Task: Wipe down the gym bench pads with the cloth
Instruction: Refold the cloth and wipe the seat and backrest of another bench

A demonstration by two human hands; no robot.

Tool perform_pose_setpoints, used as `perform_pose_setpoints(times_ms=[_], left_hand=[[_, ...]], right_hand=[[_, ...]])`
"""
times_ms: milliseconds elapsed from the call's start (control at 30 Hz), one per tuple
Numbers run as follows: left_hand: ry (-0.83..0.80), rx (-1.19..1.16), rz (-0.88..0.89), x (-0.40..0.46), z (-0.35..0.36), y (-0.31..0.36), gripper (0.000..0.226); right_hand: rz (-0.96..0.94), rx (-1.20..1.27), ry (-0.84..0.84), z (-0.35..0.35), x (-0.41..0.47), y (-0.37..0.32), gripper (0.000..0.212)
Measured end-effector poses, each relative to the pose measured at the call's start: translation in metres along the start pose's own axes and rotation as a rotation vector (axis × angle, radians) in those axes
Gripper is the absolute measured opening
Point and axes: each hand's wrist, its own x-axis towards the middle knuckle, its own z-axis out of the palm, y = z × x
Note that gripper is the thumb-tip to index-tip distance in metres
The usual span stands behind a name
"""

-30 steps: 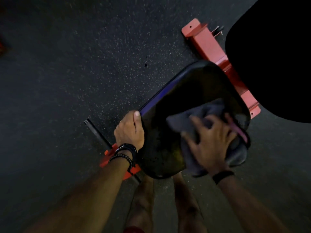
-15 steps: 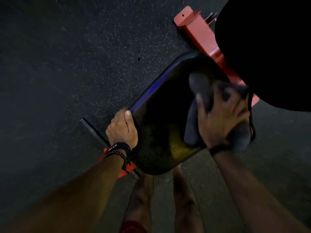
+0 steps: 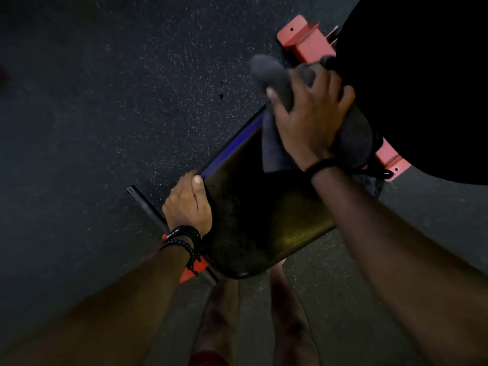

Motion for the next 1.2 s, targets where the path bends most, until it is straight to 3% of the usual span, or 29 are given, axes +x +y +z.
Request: perform_pose_setpoints(times_ms=[67, 167, 233, 300, 367, 467, 633, 800, 1000, 1200], left_hand=[[0.006, 0.012, -0.013, -0.001, 0.001, -0.002, 0.059], [0.016, 0.032, -0.022, -0.002, 0.001, -0.003, 0.058], [0.018, 0.057, -0.030, -0.001, 0.000, 0.000, 0.055], [0.022, 0.072, -0.015, 0.000, 0.001, 0.003, 0.055], [0.006, 0.028, -0.019, 0.000, 0.000, 0.003, 0.059], [-0.009, 0.009, -0.029, -0.002, -0.001, -0.001, 0.059], [-0.018, -0.020, -0.021, 0.001, -0.005, 0.001, 0.059], [-0.017, -0.033, -0.005, -0.004, -0.007, 0.000, 0.061], [-0.036, -0.026, -0.011, -0.003, -0.004, -0.003, 0.062], [-0.013, -0.030, 0.005, 0.000, -0.001, -0.004, 0.059]], right_hand=[[-0.123, -0.027, -0.096, 0.008, 0.008, -0.040, 0.046], [-0.728, 0.023, -0.324, 0.015, -0.030, -0.075, 0.048], [-0.872, 0.070, -0.325, 0.015, -0.030, -0.064, 0.052], [-0.776, 0.057, -0.244, 0.015, -0.002, -0.036, 0.058], [-0.562, 0.058, -0.159, 0.010, 0.028, -0.006, 0.059], [-0.317, -0.051, -0.113, 0.011, 0.029, -0.010, 0.059], [-0.423, -0.052, -0.155, 0.007, 0.014, -0.023, 0.056], [-0.195, 0.051, -0.049, -0.001, -0.028, 0.044, 0.062], [0.023, 0.017, -0.048, -0.020, -0.110, 0.097, 0.061], [0.186, -0.100, -0.082, -0.014, -0.078, 0.070, 0.067]])
